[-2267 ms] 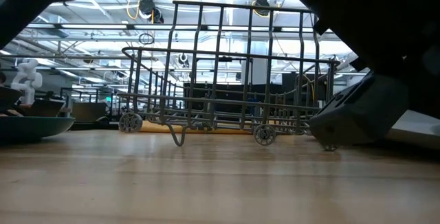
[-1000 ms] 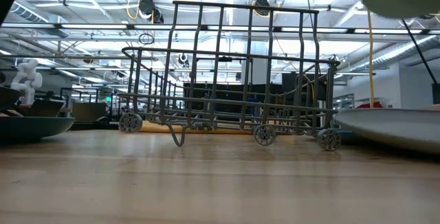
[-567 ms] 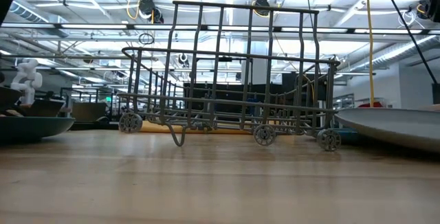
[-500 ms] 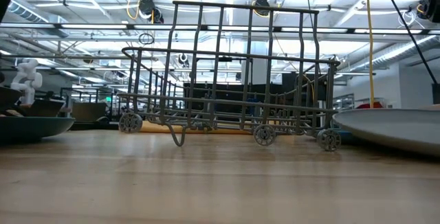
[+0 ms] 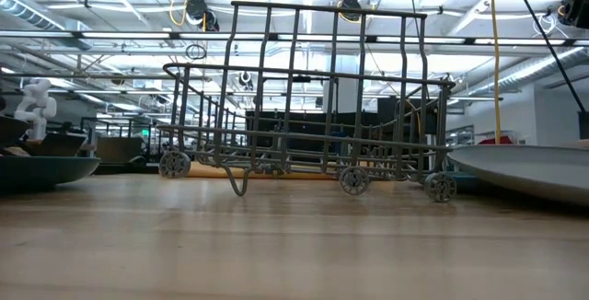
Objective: Sort dishes
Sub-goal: Put the light blue plate into the dish rack
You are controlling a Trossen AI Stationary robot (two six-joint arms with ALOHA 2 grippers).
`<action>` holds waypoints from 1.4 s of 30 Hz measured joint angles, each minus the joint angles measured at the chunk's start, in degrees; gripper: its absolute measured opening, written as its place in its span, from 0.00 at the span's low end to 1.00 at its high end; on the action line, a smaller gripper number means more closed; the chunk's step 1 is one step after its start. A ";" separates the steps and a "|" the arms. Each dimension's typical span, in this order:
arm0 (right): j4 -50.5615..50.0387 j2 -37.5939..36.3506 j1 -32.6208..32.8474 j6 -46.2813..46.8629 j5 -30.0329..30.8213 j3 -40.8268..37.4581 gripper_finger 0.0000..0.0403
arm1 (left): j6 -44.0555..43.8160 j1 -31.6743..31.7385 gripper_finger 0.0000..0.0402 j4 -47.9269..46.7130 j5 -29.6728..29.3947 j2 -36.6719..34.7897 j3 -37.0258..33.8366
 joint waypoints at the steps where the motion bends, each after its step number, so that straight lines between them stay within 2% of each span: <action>1: -1.47 0.10 0.00 1.64 -0.02 0.00 0.41 | -1.62 1.78 0.00 -2.27 2.46 -1.55 0.00; 6: -12.10 1.11 0.00 12.61 0.00 0.00 0.41 | -6.38 13.35 0.00 -7.34 20.31 -5.92 0.14; 11: -14.85 2.03 0.00 15.91 -0.03 -0.07 0.41 | -6.30 25.39 0.00 -7.37 41.06 -4.48 -0.01; 14: -16.58 2.05 -0.08 19.57 0.17 -0.07 0.41 | -4.63 32.58 0.00 -10.76 49.42 -2.20 -0.07; 17: -19.71 2.28 -0.46 23.42 1.01 -0.07 0.41 | -1.64 38.73 0.00 -14.30 54.42 1.40 -0.34; 23: -24.65 2.30 -0.55 29.53 8.67 -0.07 0.41 | 2.88 48.00 0.00 -16.04 65.43 7.81 -0.35; 26: -25.90 2.26 -0.55 30.22 12.57 -0.07 0.41 | 3.91 51.70 0.00 -17.14 71.72 10.32 -0.39; 29: -26.74 1.99 -0.58 29.05 13.81 -0.07 0.41 | 6.83 54.24 0.00 -20.25 76.21 11.13 -0.38; 35: -26.77 0.12 -2.03 24.19 13.64 -0.04 0.41 | 14.80 56.40 0.00 -27.60 79.39 12.16 -0.33; 42: -32.66 -3.32 -3.17 26.66 13.54 0.00 0.41 | 16.70 56.44 0.00 -30.11 83.59 11.97 -0.31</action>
